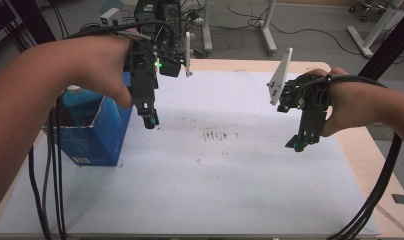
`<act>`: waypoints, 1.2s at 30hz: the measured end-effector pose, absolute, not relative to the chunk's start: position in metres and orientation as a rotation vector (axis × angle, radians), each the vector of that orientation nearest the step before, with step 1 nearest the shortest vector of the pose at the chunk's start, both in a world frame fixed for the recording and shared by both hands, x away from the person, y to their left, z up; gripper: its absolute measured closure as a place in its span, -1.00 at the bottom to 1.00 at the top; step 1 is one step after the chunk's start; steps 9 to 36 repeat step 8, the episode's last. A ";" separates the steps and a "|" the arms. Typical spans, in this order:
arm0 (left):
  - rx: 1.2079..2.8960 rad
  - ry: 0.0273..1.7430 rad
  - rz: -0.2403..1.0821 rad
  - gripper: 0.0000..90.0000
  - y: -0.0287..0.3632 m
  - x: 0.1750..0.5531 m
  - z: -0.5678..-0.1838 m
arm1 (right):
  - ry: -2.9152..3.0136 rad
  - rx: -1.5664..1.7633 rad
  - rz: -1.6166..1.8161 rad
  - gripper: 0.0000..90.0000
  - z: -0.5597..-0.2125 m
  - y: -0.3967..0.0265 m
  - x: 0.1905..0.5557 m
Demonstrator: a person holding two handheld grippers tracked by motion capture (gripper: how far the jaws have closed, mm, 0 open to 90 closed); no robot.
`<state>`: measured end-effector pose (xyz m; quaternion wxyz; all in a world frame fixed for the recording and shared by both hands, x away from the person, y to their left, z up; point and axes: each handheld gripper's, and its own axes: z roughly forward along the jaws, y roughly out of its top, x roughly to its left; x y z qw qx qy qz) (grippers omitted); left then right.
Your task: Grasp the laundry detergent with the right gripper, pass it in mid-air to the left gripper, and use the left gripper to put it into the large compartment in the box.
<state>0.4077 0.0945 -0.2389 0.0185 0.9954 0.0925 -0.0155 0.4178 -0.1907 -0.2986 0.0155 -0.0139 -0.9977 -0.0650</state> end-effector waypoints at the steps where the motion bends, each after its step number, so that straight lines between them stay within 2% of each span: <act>1: 3.089 0.291 -0.048 -0.96 0.095 0.408 -0.240 | -3.106 -0.045 -0.200 -0.99 -0.298 -0.191 0.418; 36: 3.093 0.293 -0.043 -0.96 0.094 0.407 -0.241 | -3.097 -0.056 -0.227 -0.99 -0.298 -0.192 0.417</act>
